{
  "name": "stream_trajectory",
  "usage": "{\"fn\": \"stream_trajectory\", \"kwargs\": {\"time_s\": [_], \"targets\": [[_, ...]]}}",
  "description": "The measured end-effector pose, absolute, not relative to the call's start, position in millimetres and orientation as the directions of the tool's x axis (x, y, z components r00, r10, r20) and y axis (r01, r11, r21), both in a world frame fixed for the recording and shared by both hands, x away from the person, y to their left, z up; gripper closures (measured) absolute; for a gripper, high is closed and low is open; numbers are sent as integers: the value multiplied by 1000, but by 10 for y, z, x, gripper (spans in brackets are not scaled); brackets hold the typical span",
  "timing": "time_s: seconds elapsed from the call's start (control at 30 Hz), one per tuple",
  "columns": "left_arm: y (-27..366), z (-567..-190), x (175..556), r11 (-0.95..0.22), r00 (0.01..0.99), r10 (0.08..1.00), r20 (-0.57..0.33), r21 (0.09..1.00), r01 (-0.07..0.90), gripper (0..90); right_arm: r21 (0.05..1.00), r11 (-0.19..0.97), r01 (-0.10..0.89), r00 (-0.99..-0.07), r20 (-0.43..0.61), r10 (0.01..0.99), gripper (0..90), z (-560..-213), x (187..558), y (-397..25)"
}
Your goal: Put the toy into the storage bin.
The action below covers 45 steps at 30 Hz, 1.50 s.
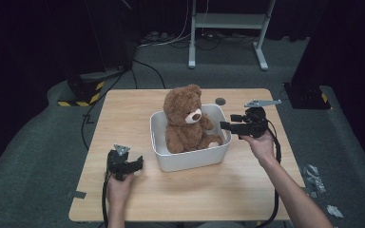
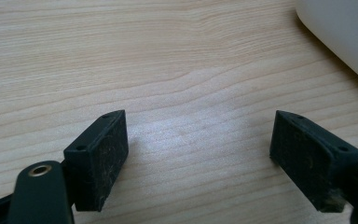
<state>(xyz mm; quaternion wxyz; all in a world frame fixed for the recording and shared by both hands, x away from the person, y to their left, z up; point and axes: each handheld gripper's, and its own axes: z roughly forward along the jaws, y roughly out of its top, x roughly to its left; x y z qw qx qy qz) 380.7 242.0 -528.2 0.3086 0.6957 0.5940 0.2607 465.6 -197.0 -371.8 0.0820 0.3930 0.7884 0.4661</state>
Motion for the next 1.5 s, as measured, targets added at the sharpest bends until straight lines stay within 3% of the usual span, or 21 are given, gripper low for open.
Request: {"fn": "stream_trajectory", "kwargs": {"time_s": [1.5], "targets": [[2419,-5283,3807,-103,158,987,-5,740,665,192,768,233,597,-639,280,716,345,-3946,4588,-2126]]}}
